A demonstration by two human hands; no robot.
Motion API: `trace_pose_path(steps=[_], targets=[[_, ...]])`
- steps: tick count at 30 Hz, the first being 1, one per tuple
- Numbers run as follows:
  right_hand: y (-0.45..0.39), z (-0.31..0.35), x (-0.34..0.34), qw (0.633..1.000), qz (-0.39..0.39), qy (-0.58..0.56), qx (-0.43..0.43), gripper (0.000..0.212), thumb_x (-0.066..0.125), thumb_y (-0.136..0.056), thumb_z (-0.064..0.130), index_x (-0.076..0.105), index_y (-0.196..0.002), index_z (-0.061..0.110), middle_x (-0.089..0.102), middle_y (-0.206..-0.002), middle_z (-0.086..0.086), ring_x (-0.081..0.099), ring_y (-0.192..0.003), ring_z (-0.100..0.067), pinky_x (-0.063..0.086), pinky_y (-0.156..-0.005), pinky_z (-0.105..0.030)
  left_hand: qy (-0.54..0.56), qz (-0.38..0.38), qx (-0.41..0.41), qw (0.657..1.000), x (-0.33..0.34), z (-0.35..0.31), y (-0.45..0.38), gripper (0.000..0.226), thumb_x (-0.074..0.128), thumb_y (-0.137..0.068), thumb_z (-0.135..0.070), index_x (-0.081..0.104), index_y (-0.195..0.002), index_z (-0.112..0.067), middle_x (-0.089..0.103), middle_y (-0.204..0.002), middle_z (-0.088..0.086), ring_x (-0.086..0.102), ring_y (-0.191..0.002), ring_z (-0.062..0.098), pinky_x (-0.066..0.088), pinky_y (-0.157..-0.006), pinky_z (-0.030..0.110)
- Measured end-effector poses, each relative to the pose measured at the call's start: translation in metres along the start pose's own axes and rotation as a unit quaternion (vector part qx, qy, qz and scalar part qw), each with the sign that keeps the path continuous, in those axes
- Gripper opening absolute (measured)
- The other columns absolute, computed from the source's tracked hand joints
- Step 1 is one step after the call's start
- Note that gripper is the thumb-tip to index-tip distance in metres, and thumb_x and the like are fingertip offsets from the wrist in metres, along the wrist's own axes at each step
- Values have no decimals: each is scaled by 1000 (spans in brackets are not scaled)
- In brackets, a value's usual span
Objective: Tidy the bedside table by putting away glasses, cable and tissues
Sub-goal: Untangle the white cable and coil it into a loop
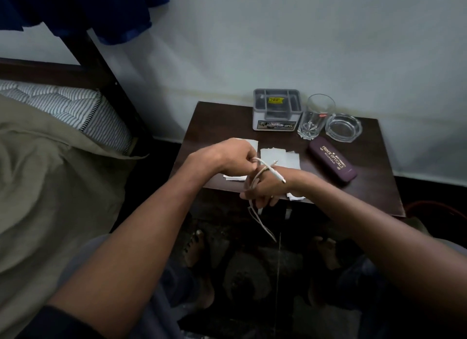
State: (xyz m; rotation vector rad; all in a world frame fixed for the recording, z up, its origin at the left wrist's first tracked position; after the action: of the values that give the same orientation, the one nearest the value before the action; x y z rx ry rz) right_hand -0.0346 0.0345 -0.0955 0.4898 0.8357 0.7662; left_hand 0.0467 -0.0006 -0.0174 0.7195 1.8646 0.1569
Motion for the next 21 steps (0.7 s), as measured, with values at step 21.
trace_pose_path(steps=[21], targets=[[44, 19, -68, 984, -39, -137, -111, 14, 82, -93, 23, 75, -94, 11, 76, -81, -14, 74, -78, -25, 59, -65, -33, 108, 109, -36, 988, 15, -4, -14, 28, 47, -97, -2, 75, -96, -4, 79, -74, 3, 78, -73, 18, 62, -75, 33]])
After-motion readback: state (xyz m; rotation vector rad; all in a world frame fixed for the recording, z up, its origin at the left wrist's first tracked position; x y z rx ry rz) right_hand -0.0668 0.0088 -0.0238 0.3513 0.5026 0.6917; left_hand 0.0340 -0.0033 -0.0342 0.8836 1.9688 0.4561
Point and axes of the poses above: each hand's wrist, its own y-axis away from the middle knuckle, its own x-axis out of the palm, z = x × y, the point moved 9 cm from there along -y, towards the middle knuckle
